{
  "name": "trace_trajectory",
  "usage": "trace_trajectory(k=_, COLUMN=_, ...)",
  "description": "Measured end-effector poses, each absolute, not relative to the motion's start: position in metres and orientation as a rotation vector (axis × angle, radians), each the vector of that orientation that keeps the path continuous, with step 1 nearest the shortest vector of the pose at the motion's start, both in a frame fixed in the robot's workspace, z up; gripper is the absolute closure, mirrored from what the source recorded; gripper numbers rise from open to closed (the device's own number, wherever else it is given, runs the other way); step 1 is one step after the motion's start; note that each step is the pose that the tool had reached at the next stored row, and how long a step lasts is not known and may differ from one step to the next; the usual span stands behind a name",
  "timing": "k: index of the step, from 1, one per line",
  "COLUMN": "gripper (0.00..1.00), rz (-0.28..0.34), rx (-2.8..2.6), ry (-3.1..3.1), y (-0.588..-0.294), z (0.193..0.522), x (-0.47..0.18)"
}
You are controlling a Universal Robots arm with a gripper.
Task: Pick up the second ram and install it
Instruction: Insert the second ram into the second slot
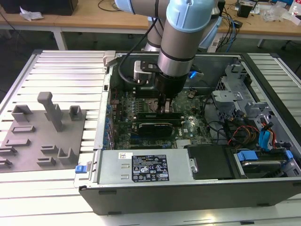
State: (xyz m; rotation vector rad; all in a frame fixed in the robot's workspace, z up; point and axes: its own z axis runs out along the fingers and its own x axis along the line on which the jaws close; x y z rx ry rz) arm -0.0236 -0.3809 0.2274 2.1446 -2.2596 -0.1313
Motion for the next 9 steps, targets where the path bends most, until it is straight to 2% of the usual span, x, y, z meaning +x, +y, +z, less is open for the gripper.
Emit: trace_trajectory(k=9, gripper=0.87, rz=-0.131, rx=2.145, ry=-2.260, y=-0.3808, z=0.2235, x=-0.0233)
